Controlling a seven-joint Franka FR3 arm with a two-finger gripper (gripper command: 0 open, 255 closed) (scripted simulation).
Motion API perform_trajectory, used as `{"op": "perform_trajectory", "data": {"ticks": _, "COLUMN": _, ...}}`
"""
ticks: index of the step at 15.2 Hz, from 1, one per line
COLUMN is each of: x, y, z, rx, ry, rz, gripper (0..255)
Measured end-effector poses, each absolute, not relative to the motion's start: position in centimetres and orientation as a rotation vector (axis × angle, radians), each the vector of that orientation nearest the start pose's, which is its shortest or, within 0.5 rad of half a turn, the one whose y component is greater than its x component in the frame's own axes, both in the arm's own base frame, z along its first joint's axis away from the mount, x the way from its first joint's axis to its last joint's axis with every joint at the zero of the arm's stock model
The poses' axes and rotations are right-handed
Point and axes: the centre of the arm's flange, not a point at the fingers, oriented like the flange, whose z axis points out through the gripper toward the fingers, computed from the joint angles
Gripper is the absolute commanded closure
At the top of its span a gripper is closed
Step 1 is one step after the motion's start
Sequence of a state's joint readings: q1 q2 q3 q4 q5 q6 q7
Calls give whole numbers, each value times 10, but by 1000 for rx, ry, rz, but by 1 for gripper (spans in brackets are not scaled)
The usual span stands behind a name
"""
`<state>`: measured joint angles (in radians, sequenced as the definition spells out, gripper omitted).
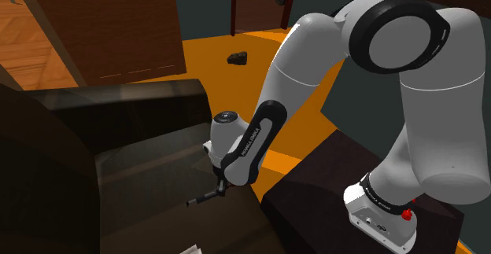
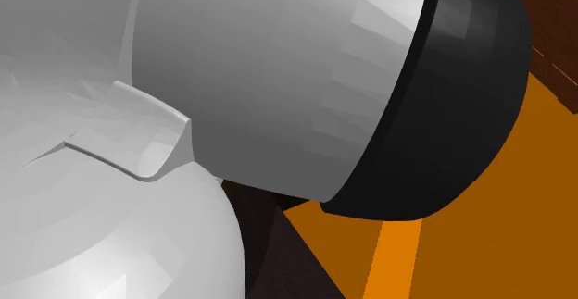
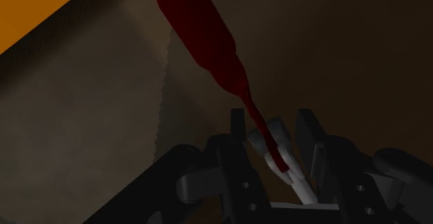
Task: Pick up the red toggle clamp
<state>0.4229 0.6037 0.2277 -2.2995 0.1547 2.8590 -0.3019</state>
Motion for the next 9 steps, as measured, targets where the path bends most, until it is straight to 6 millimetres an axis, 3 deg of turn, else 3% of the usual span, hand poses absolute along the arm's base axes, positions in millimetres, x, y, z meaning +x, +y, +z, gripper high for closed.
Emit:
{"op": "perform_trajectory", "data": {"ticks": 4, "x": 399, "y": 308, "z": 89, "rx": -2764, "ry": -1113, "rz": 100, "gripper": 255}}
{"op": "perform_trajectory", "data": {"ticks": 9, "x": 399, "y": 308, "z": 109, "rx": -2763, "ry": -1113, "rz": 100, "gripper": 255}}
